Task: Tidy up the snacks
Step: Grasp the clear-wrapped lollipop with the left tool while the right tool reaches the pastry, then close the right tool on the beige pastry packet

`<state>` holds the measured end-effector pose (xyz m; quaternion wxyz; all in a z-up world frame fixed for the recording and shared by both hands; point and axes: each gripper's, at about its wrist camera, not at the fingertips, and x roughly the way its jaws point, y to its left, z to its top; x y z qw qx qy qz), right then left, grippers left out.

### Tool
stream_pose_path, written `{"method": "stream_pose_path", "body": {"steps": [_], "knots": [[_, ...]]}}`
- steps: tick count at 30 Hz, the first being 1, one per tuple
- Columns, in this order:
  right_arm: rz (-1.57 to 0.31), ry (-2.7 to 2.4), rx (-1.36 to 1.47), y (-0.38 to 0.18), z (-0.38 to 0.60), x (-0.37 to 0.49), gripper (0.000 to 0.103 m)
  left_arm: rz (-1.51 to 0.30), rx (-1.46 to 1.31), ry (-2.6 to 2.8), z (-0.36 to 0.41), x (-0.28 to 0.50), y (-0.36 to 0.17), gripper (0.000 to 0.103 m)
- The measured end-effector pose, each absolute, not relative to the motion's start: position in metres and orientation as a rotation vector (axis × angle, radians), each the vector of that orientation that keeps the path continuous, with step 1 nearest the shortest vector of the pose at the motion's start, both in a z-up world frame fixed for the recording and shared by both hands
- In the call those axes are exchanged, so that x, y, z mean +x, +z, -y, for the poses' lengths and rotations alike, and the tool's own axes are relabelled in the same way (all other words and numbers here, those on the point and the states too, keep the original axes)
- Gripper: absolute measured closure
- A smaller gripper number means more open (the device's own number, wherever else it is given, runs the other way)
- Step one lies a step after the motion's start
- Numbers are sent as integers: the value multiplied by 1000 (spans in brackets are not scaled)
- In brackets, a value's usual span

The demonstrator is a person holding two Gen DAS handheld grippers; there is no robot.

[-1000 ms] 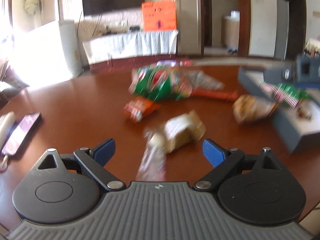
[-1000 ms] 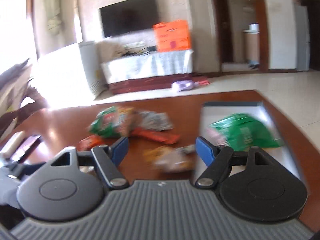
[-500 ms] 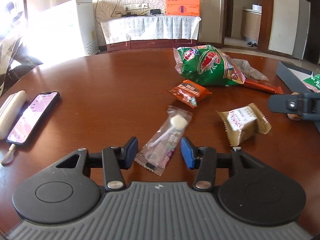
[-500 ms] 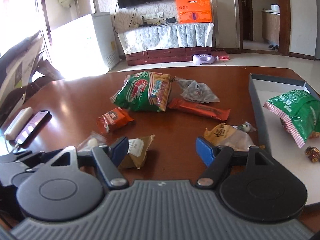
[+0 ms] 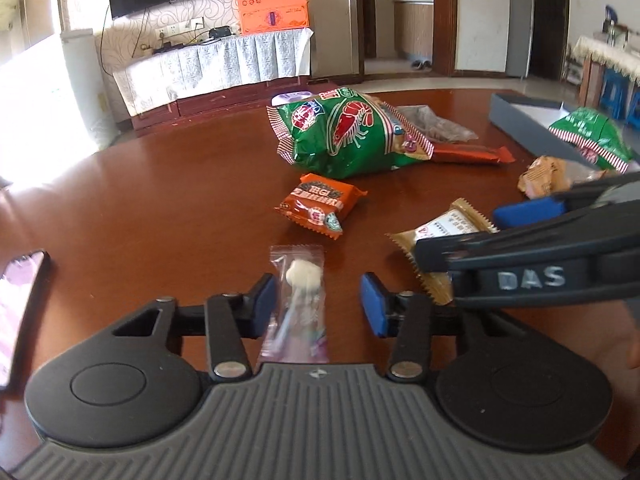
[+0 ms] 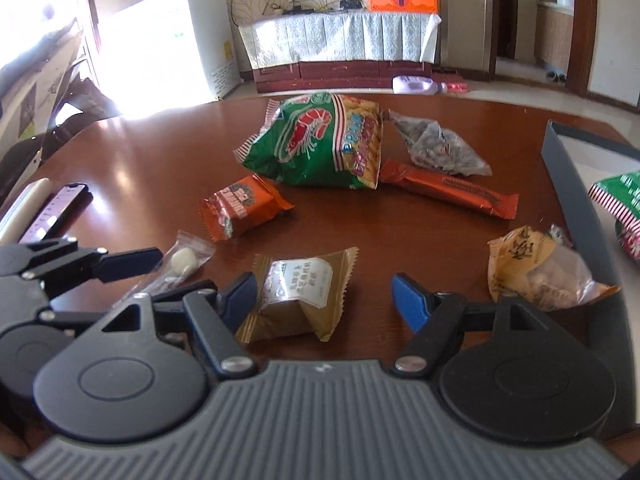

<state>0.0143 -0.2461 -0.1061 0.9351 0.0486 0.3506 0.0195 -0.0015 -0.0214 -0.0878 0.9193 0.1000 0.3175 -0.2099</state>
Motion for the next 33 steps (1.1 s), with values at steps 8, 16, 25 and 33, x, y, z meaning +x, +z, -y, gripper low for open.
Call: {"method": "stream_pose_path", "body": {"steps": [8,16,25,33], "knots": [[-698,105,-8,-102,226,11,56,-614,271,-488,29,-14,-90,87],[-662,64,90,-88,263,3,58,-625,215,-440,23,-4,-88,92],[-612,92,89,-75,269,-11,58,-575,141,-435,25,-5,-69,92],[-574,96,79,-65,271,-21,58,-550,109,-472,34,-12,-54,92]]}}
